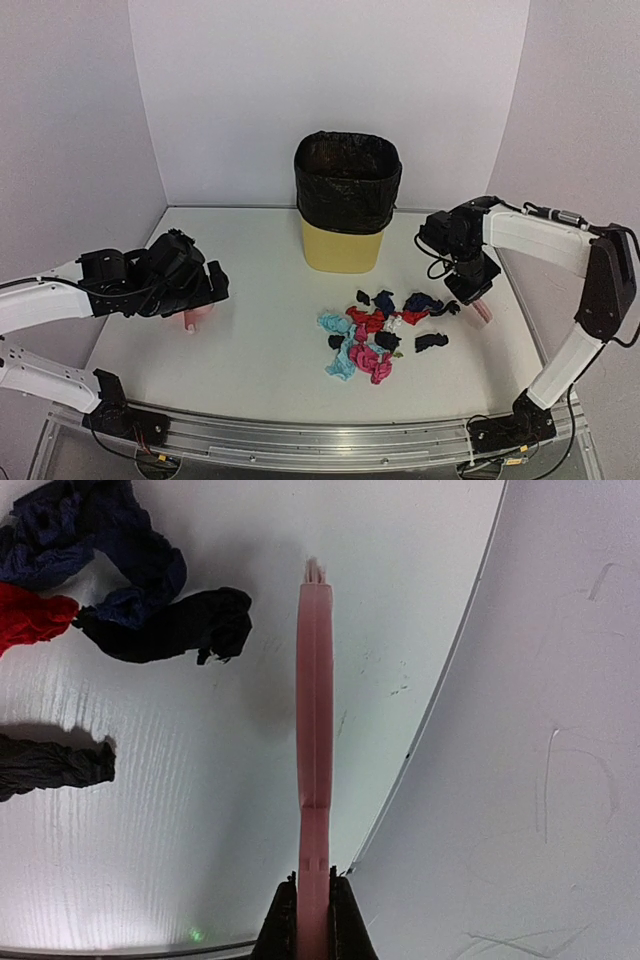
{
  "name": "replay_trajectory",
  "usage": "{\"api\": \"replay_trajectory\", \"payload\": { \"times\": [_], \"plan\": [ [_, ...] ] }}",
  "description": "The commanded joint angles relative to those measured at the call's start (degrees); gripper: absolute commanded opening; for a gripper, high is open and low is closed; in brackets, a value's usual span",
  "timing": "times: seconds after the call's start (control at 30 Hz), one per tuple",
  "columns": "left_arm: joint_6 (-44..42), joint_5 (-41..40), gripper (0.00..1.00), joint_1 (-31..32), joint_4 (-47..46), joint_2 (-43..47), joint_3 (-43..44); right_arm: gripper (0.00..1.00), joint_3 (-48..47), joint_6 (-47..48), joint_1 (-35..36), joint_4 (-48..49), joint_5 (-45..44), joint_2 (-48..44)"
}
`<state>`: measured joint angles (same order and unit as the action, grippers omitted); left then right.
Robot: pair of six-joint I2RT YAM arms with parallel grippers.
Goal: Sweep away the paper scraps from the table
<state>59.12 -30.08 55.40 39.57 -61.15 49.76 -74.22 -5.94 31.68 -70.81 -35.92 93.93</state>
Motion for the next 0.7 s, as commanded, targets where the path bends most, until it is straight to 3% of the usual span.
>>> {"api": "replay_trajectory", "payload": {
  "times": [0.0,0.23,0.67],
  "plan": [
    [2.44,1.11,1.0,-0.21,4.74,2.63,2.15,0.0,-4.78,-8.5,0.11,-5.17,4.76,2.92],
    [3.71,1.34,1.0,-0.2,7.01,5.25,1.09,0.0,-9.46,-13.35,1.91,-4.84,11.33,6.1],
    [4.77,1.69,1.0,-0.21,8.38,7.98,-0.27,0.0,-25.19,-17.75,13.15,-5.84,14.94,16.38]
  ]
}}
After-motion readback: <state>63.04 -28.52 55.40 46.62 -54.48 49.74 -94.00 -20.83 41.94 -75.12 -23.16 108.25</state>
